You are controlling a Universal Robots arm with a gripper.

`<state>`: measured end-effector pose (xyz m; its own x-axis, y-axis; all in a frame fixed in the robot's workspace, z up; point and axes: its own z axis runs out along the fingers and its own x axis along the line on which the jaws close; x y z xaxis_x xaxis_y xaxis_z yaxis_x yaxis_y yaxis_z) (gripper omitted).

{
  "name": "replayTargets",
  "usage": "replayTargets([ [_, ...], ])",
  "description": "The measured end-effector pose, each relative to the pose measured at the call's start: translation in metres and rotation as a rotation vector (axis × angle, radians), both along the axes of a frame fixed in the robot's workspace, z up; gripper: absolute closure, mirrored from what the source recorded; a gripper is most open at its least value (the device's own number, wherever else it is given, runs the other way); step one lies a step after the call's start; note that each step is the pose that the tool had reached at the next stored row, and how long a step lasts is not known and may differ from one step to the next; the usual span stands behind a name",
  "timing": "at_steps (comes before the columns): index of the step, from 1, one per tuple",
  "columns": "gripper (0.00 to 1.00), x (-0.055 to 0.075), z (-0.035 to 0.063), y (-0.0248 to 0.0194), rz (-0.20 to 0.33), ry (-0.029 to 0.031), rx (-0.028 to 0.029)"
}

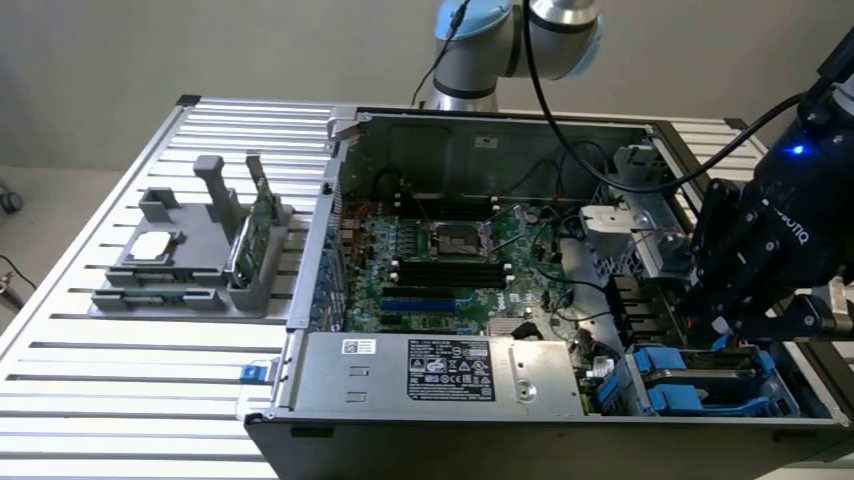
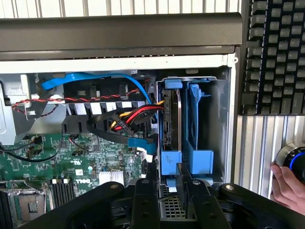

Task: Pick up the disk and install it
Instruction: 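Insert the second disk wire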

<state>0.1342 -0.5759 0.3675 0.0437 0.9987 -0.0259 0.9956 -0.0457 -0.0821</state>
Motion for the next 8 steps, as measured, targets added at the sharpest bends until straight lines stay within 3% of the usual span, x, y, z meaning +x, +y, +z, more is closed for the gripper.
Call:
replayTargets([
  [8,0.69,0.0,0.0,0.0,0.0,0.0,0.0],
])
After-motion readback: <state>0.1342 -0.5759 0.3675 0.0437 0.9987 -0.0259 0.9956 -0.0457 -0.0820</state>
